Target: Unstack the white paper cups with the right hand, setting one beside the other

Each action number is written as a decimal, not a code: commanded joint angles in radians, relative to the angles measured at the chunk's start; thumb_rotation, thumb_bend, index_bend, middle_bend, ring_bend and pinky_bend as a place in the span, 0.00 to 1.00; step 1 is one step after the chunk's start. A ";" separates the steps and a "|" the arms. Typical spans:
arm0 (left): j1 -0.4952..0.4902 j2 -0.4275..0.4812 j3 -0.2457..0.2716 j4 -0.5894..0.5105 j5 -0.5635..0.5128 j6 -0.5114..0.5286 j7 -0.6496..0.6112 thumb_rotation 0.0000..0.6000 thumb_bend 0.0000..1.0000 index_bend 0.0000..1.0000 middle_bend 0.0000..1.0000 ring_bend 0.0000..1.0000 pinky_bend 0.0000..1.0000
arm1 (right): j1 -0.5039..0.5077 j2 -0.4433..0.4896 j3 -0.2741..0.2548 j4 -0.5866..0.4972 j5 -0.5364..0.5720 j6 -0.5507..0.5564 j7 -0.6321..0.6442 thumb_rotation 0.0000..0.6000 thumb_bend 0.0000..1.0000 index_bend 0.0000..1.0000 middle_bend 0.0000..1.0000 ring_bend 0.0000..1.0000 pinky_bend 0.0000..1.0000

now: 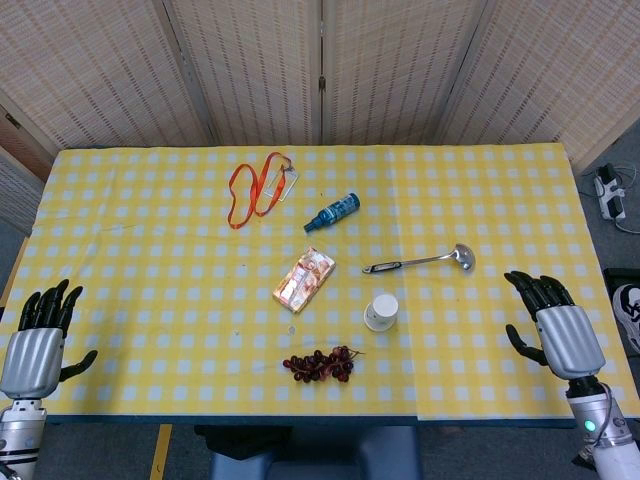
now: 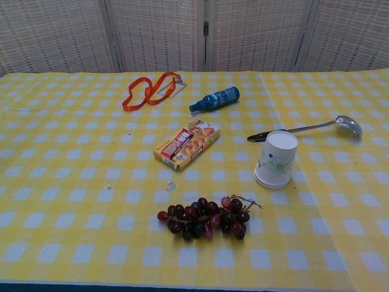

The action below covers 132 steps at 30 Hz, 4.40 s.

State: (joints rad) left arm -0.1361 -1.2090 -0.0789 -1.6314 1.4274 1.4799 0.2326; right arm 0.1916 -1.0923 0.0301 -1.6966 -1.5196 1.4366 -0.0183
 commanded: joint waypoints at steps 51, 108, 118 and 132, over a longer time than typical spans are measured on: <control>0.025 0.020 0.018 0.017 -0.015 -0.021 -0.056 1.00 0.24 0.02 0.00 0.00 0.00 | 0.560 -0.138 0.106 -0.045 0.507 -0.731 -0.324 1.00 0.41 0.24 0.06 0.14 0.14; 0.012 0.012 0.019 0.020 -0.025 -0.057 -0.056 1.00 0.24 0.01 0.00 0.00 0.00 | 0.433 0.094 0.035 -0.151 0.350 -0.495 -0.098 1.00 0.48 0.34 0.13 0.16 0.14; 0.016 0.020 0.020 0.004 -0.020 -0.045 -0.048 1.00 0.24 0.01 0.00 0.00 0.00 | 0.423 -0.083 0.008 0.053 0.300 -0.563 -0.011 1.00 0.48 0.34 0.13 0.16 0.14; 0.023 0.021 0.024 0.007 -0.024 -0.042 -0.053 1.00 0.24 0.01 0.00 0.00 0.00 | 0.419 -0.148 0.009 0.132 0.259 -0.587 0.027 1.00 0.48 0.34 0.12 0.15 0.14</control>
State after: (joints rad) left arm -0.1128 -1.1882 -0.0548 -1.6248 1.4031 1.4383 0.1799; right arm 0.6103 -1.2397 0.0390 -1.5651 -1.2601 0.8499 0.0086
